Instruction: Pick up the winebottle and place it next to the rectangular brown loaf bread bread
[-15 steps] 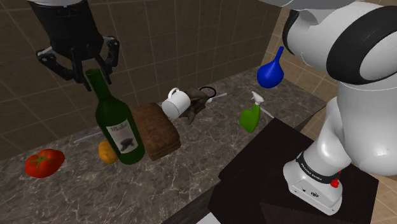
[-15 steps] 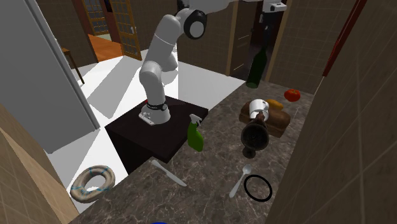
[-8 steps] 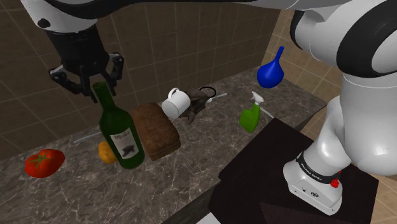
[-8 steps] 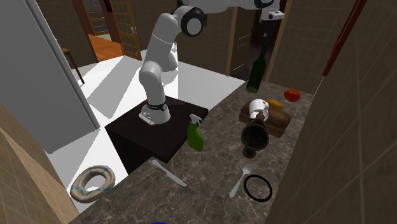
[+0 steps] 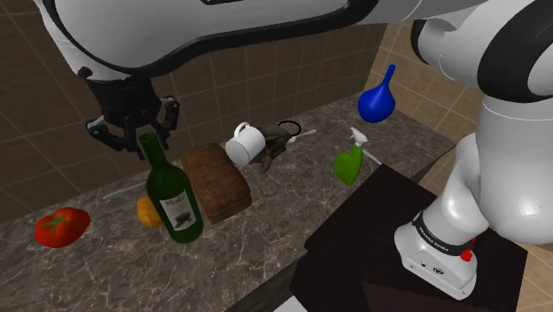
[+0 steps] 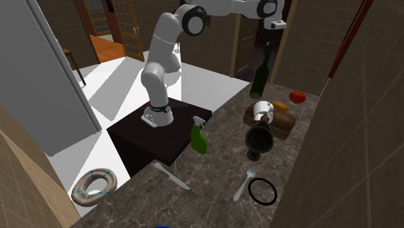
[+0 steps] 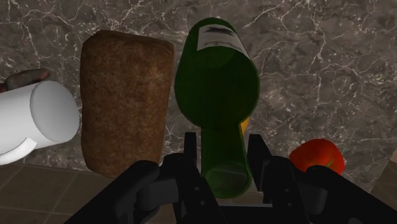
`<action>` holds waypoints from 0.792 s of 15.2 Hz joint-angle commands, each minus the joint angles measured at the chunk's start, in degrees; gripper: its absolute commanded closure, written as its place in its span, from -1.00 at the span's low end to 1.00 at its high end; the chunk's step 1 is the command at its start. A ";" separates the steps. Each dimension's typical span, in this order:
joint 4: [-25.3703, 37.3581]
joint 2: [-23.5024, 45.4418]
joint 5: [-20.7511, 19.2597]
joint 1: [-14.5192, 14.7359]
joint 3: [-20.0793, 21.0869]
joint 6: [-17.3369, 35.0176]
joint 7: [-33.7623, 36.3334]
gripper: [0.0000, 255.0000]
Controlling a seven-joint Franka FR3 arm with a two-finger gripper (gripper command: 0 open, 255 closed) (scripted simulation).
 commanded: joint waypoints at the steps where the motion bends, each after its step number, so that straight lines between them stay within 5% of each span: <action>1: -1.73 -0.08 -0.02 -0.11 -0.01 1.70 0.20 1.00; 12: -9.96 0.10 -0.39 -0.69 -0.23 10.02 1.06 1.00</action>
